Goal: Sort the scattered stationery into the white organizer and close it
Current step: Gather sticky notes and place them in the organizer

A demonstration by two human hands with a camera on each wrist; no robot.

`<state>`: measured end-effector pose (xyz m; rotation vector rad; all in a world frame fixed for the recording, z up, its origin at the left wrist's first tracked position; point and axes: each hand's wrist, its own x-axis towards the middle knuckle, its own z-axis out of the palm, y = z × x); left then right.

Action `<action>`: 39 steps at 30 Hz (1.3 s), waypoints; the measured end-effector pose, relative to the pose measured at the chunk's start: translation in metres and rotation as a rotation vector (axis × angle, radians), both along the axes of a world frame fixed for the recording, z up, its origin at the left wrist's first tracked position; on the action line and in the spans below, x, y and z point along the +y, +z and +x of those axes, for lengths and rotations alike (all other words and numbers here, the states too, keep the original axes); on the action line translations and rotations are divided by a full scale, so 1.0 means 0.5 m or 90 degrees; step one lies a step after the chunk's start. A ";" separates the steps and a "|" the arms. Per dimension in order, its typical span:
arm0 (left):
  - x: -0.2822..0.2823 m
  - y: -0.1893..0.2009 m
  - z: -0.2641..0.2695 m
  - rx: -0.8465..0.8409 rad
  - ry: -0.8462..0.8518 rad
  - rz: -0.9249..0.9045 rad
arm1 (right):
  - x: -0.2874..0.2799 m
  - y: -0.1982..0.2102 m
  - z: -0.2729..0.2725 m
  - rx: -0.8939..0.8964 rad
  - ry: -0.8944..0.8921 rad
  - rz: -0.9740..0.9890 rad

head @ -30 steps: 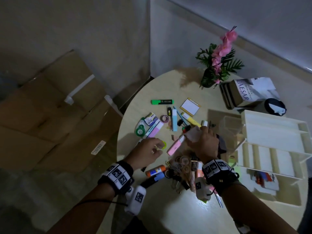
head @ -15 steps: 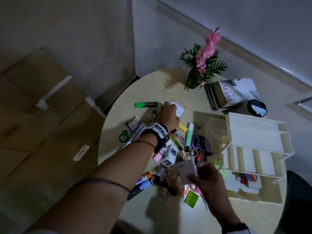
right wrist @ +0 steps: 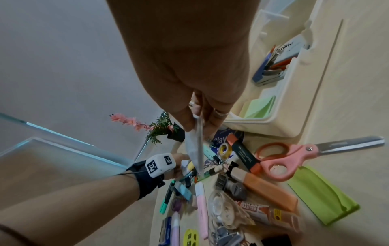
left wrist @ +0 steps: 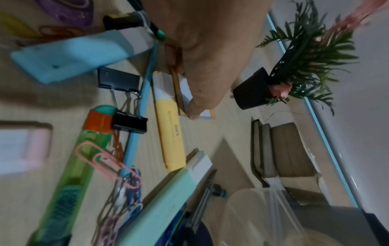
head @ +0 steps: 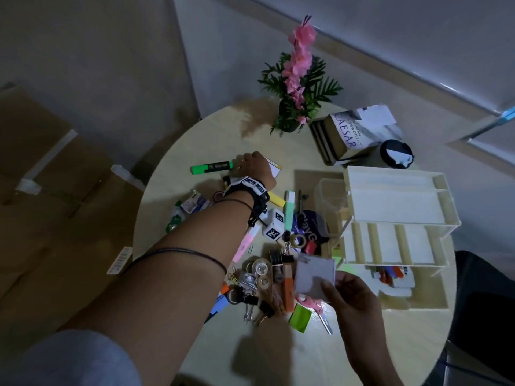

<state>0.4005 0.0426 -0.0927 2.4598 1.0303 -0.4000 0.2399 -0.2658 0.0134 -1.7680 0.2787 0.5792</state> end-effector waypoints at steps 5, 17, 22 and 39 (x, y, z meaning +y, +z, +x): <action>0.019 -0.013 0.022 0.029 0.000 -0.050 | -0.011 0.010 0.003 -0.011 0.016 0.015; -0.038 0.093 -0.111 -0.316 0.041 -0.305 | -0.063 -0.020 -0.002 -0.019 -0.019 0.005; -0.158 0.170 -0.281 -0.319 0.045 -0.562 | -0.063 -0.046 0.010 0.028 -0.020 0.095; -0.467 0.163 -0.362 -0.097 -0.089 -0.357 | -0.250 -0.094 0.120 -0.021 0.087 -0.017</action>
